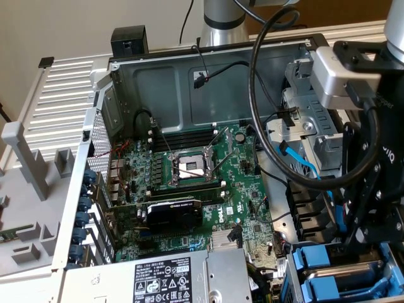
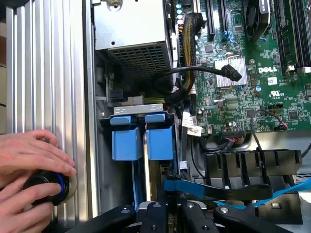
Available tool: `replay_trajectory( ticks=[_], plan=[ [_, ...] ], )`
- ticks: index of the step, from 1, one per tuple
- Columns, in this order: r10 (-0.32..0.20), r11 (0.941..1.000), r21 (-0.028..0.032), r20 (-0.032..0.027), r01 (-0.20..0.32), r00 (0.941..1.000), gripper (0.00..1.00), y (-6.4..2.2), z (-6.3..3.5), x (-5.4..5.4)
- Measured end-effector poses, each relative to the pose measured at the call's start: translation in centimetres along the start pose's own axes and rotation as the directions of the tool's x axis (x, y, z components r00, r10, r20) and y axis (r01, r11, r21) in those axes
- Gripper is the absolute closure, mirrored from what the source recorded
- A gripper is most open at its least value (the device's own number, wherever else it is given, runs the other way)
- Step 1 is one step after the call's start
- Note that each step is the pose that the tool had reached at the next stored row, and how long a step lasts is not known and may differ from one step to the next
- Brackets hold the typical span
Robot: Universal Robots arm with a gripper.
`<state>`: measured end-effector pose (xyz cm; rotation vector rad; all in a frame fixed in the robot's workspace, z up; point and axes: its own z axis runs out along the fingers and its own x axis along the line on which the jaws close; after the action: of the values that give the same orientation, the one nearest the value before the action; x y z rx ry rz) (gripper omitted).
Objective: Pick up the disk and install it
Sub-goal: 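Insert the second disk wire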
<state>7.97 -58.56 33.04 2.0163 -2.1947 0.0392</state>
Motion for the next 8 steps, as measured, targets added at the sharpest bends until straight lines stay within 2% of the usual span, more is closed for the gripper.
replay_trajectory(
  ticks=[8],
  plan=[
    [0.0, 1.0, 0.0001, -0.0001, 0.0, 1.0, 0.83, 0.0, 0.01, 0.0]
  ],
)
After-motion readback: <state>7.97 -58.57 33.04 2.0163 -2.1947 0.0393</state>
